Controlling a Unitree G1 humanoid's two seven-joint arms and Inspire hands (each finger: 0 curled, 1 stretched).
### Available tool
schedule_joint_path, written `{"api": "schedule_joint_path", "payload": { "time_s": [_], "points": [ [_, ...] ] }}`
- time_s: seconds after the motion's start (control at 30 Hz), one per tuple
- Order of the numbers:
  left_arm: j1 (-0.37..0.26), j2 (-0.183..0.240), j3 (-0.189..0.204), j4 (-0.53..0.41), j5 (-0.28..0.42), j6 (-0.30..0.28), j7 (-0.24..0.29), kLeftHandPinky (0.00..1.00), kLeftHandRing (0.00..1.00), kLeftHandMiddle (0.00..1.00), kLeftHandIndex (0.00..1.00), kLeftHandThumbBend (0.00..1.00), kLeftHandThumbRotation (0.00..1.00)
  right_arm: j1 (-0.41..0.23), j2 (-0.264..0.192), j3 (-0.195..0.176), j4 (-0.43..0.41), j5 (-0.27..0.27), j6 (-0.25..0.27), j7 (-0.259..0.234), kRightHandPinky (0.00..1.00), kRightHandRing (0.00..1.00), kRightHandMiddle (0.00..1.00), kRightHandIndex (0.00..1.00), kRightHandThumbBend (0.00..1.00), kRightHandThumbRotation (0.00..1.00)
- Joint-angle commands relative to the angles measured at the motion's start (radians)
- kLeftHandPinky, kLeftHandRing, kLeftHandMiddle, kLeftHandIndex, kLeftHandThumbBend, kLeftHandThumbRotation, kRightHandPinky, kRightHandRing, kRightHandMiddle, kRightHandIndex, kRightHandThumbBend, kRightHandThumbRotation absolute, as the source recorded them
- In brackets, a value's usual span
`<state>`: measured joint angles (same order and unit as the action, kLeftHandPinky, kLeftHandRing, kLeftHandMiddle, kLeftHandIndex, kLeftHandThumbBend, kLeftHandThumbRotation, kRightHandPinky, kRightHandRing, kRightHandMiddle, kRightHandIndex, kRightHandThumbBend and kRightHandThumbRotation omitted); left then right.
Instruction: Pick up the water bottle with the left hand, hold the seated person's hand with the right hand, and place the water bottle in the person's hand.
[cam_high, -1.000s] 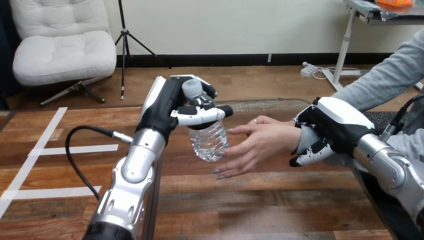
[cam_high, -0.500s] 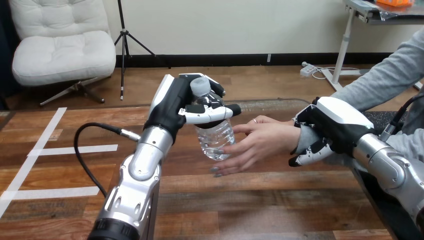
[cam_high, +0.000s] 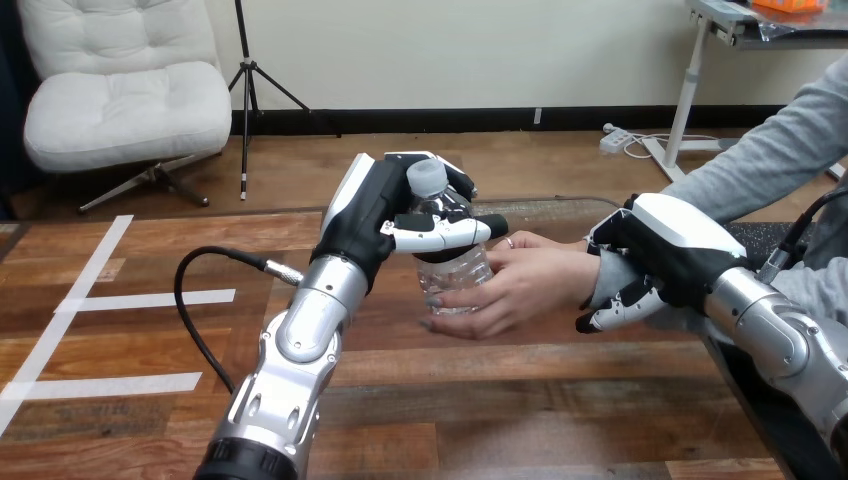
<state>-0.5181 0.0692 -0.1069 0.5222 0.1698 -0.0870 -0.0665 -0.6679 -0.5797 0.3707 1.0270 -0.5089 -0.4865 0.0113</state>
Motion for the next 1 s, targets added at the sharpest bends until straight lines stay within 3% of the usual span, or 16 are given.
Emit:
{"api": "schedule_joint_path", "payload": {
  "time_s": [0.0,0.53,0.97],
  "points": [
    [-0.097,-0.018,-0.010,-0.040,-0.005,-0.012,-0.008,0.33,0.40,0.43,0.43,0.71,0.00,-0.003,0.022,-0.036,-0.036,0.029,-0.008,-0.011,0.24,0.28,0.34,0.36,0.74,0.00],
    [-0.079,-0.054,-0.032,-0.090,-0.012,0.019,-0.049,0.33,0.39,0.43,0.41,0.72,0.00,0.000,0.023,-0.038,-0.035,0.025,-0.010,-0.017,0.24,0.28,0.34,0.36,0.74,0.00],
    [-0.052,-0.072,-0.039,-0.154,-0.027,0.095,-0.064,0.32,0.39,0.43,0.41,0.72,0.00,0.002,0.025,-0.040,-0.037,0.016,-0.005,-0.021,0.24,0.28,0.33,0.36,0.75,0.00]
  ]
}}
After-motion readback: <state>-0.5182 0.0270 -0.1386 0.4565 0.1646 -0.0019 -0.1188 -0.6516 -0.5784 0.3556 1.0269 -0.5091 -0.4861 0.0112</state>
